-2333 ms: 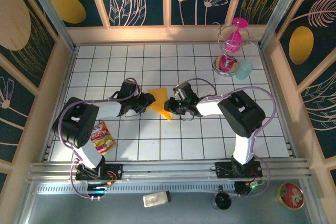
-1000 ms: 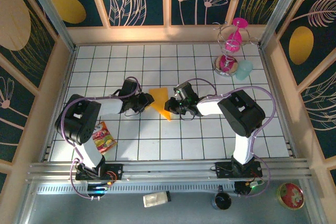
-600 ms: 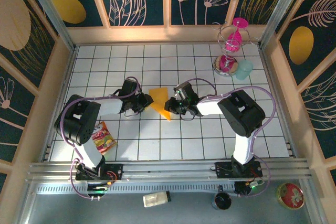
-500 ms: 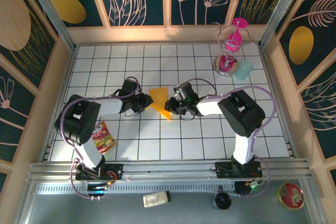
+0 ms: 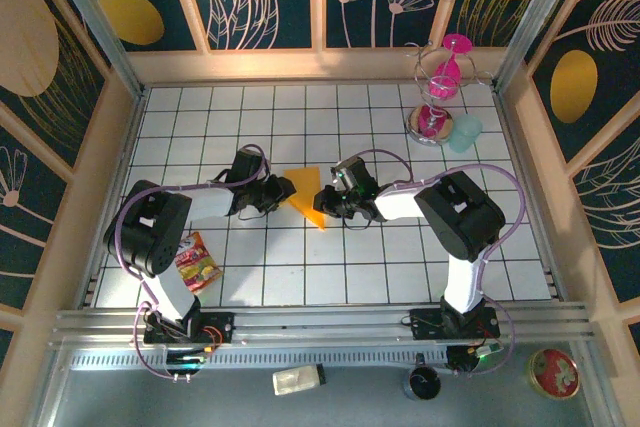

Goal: Fold a paper plane with a square sheet of paper (pick it up from the middle)
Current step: Fourth fold the wing at the center of the table.

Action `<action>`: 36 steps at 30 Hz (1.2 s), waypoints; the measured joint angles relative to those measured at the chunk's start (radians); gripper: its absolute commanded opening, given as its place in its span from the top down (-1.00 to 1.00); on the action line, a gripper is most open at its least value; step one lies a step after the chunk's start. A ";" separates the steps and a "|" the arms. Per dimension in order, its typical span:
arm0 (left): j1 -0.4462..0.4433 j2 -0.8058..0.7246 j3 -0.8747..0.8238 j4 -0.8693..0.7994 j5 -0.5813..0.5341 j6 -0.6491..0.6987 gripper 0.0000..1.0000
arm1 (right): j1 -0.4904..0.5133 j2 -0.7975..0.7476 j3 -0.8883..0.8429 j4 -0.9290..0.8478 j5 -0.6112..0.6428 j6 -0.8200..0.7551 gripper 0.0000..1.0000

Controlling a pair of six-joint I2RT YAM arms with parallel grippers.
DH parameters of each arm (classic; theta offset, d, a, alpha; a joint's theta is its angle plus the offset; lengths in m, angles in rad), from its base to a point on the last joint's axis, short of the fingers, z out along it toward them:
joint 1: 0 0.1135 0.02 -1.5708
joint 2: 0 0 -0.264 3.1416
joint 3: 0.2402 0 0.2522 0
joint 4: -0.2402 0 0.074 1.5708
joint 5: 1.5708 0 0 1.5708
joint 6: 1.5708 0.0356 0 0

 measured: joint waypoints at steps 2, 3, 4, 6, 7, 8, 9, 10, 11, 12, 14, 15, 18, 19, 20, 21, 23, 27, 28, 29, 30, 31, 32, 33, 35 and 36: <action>0.000 0.009 0.000 0.011 0.018 0.003 0.41 | 0.000 0.000 0.000 0.000 0.000 0.000 0.72; 0.000 0.016 0.000 0.016 0.028 0.007 0.40 | 0.000 0.000 0.000 0.000 0.000 0.000 0.72; 0.000 0.023 0.000 0.020 0.036 0.010 0.40 | 0.000 0.000 0.000 0.000 0.000 0.000 0.72; 0.000 0.036 0.000 0.021 0.048 0.015 0.40 | 0.000 0.000 0.000 0.000 -0.001 0.000 0.72; 0.002 0.041 0.000 0.021 0.053 0.018 0.39 | 0.000 0.000 0.000 0.001 -0.001 0.000 0.73; 0.002 0.044 0.000 0.021 0.055 0.021 0.40 | 0.000 0.000 -0.001 0.002 -0.001 0.000 0.72; 0.006 0.046 0.000 0.021 0.056 0.024 0.40 | 0.000 0.000 -0.003 0.005 -0.001 0.000 0.72; 0.008 0.046 0.000 0.021 0.060 0.027 0.41 | 0.000 0.000 -0.005 0.010 -0.002 0.000 0.72; 0.008 0.047 0.000 0.021 0.063 0.030 0.42 | -0.001 0.000 -0.006 0.012 -0.003 0.000 0.72; 0.011 0.048 0.001 0.021 0.067 0.031 0.43 | -0.001 0.000 -0.007 0.014 -0.003 0.000 0.72; 0.013 0.051 0.002 0.023 0.079 0.035 0.43 | -0.002 0.000 -0.007 0.014 -0.004 0.000 0.72; 0.014 0.051 0.003 0.024 0.082 0.037 0.44 | -0.002 0.000 -0.007 0.014 -0.004 0.000 0.71; 0.018 0.052 0.005 0.031 0.093 0.041 0.47 | -0.003 0.000 -0.007 0.015 -0.008 0.000 0.69; 0.020 0.053 0.005 0.035 0.099 0.042 0.49 | -0.004 0.000 -0.007 0.016 -0.011 0.000 0.69; 0.021 0.055 0.006 0.039 0.104 0.042 0.51 | -0.005 0.000 -0.009 0.018 -0.011 0.000 0.68; 0.021 0.057 0.006 0.043 0.108 0.042 0.53 | -0.005 0.000 -0.011 0.023 -0.014 0.000 0.67; 0.024 0.059 0.006 0.050 0.113 0.044 0.60 | -0.006 0.000 -0.011 0.026 -0.019 0.000 0.65; 0.028 0.059 0.006 0.056 0.117 0.045 0.76 | -0.006 -0.006 -0.013 0.028 -0.023 -0.011 0.53; 0.028 0.059 0.006 0.057 0.117 0.046 0.79 | -0.006 -0.010 -0.013 0.027 -0.018 -0.023 0.47; 0.029 0.059 0.006 0.057 0.117 0.045 0.82 | -0.007 -0.016 -0.013 0.024 -0.006 -0.033 0.43; 0.029 0.059 0.006 0.057 0.117 0.045 0.86 | -0.009 -0.026 -0.013 0.016 0.010 -0.050 0.38; 0.029 0.059 0.006 0.057 0.116 0.045 0.88 | -0.013 -0.038 -0.013 0.004 0.030 -0.066 0.34; 0.029 0.059 0.006 0.057 0.116 0.045 0.89 | -0.016 -0.053 -0.013 -0.010 0.049 -0.084 0.32; 0.029 0.059 0.006 0.056 0.115 0.045 0.90 | -0.017 -0.070 -0.013 -0.024 0.069 -0.104 0.29; 0.029 0.059 0.006 0.056 0.112 0.043 0.91 | -0.018 -0.111 -0.012 -0.048 0.119 -0.146 0.26; 0.029 0.059 0.006 0.057 0.107 0.041 0.91 | -0.014 -0.131 -0.011 -0.060 0.146 -0.169 0.24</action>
